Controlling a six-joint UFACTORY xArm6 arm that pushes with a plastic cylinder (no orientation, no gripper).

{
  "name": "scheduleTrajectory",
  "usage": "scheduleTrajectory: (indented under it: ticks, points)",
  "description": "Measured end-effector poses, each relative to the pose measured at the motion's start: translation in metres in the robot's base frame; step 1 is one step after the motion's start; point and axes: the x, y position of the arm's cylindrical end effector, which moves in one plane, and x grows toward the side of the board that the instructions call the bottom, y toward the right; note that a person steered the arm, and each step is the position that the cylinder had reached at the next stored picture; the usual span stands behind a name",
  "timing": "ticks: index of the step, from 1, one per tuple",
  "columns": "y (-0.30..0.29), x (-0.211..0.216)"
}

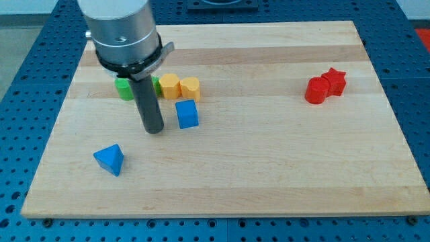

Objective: Move the blue cube diagonal to the red blocks

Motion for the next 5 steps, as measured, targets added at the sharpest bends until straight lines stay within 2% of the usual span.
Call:
scheduleTrajectory:
  ticks: [1, 2, 4, 5]
  points:
    - [0.006, -0.025]
    - [0.032, -0.032]
    - [0.042, -0.026]
    - [0.084, -0.019]
